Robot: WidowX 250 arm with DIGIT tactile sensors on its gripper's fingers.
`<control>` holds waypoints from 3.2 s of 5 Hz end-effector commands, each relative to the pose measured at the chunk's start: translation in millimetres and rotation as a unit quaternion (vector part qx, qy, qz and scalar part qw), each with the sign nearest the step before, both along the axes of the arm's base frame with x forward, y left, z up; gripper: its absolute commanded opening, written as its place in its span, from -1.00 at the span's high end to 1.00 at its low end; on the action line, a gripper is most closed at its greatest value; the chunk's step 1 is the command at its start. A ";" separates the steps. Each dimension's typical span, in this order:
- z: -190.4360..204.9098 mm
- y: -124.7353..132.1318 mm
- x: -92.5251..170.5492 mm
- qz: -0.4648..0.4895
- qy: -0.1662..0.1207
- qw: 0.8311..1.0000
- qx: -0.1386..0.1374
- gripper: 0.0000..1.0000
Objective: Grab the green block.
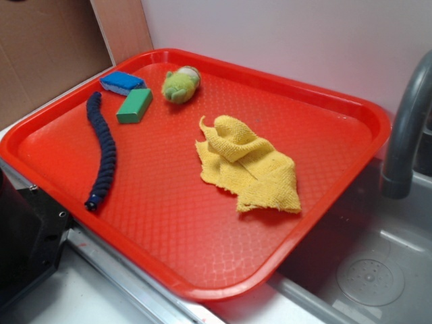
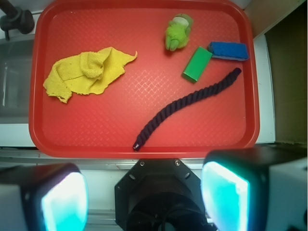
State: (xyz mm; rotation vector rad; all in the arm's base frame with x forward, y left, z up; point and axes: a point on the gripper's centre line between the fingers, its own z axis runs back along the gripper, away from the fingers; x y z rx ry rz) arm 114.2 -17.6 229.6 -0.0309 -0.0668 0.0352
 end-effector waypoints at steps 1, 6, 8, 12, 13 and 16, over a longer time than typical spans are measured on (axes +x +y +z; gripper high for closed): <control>-21.1 22.5 27.6 0.178 -0.002 0.984 -0.014 -1.00; -149.9 93.3 112.6 0.278 -0.046 0.959 0.036 -1.00; -191.0 113.0 138.9 0.294 -0.054 0.952 0.066 -1.00; -207.2 108.7 136.5 0.278 -0.032 0.957 0.070 1.00; -169.5 80.5 134.0 0.272 -0.009 0.960 0.068 1.00; -69.4 -11.4 91.6 0.118 0.007 0.993 -0.007 1.00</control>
